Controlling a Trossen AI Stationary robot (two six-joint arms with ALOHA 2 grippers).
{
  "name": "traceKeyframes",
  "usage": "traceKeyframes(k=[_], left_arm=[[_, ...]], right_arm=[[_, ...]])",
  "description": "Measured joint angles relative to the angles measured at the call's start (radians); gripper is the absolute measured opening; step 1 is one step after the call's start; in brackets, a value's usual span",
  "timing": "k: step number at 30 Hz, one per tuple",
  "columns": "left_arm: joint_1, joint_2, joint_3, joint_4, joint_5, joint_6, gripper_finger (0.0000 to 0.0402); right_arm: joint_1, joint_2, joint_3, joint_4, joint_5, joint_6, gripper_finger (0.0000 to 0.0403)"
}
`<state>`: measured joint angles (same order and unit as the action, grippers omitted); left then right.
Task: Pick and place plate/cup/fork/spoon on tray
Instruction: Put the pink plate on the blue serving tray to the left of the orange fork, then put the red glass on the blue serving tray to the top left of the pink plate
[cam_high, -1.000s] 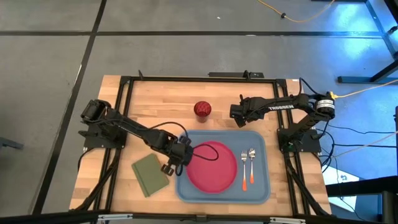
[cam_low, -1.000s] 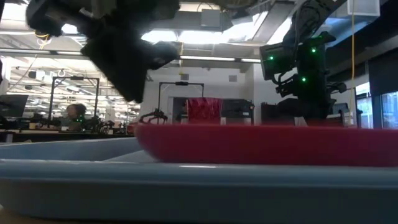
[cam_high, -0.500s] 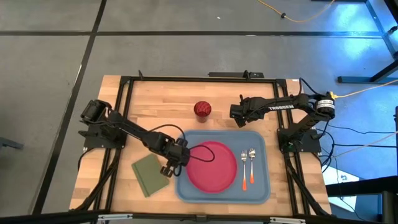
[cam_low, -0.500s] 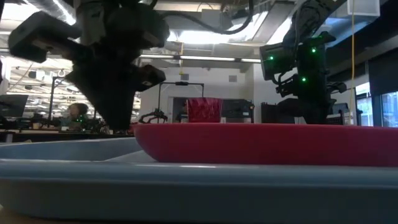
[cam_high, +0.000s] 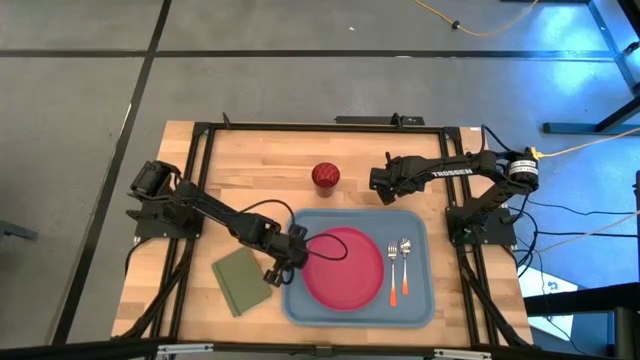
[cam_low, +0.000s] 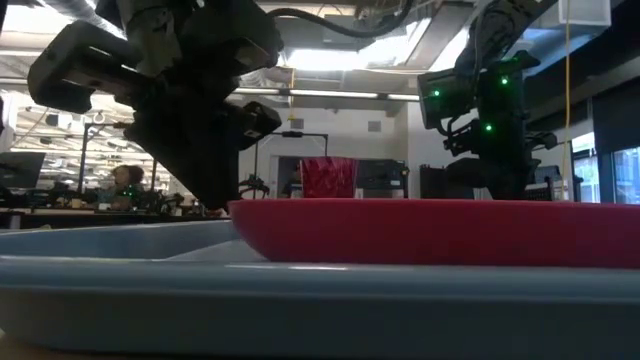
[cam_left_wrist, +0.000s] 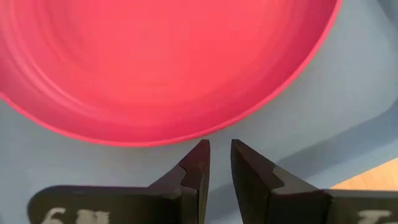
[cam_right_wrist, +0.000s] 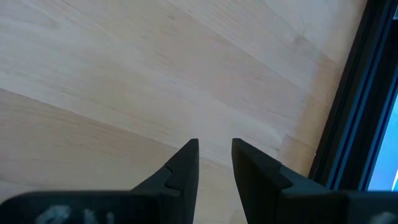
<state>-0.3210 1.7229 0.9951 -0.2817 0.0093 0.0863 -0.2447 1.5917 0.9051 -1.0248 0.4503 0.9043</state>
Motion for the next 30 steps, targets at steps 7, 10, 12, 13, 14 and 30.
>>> traceKeyframes(k=[7,10,12,13,14,30], left_arm=[[0.012,-0.008,0.075,-0.144,-0.098,0.016,0.0057],[0.015,-0.008,0.141,-0.235,-0.223,0.098,0.0057],[0.018,-0.008,0.175,-0.256,-0.319,0.187,0.0057],[0.02,-0.009,0.187,-0.258,-0.363,0.235,0.0057],[0.026,-0.009,0.196,-0.261,-0.398,0.286,0.0057],[0.385,-0.009,0.233,-0.232,-0.35,0.514,0.0057]], right_arm=[[0.0,0.0,0.0,0.0,0.0,0.0,0.0101],[0.0,0.0,0.0,0.0,0.0,0.0,0.0101],[0.0,0.0,0.0,0.0,0.0,0.0,0.0101],[0.0,0.0,0.0,0.0,0.0,0.0,0.0101],[0.0,0.0,0.0,0.0,0.0,0.001,0.0101],[0.0,0.0,0.0,0.0,0.0,-0.026,0.0101]])
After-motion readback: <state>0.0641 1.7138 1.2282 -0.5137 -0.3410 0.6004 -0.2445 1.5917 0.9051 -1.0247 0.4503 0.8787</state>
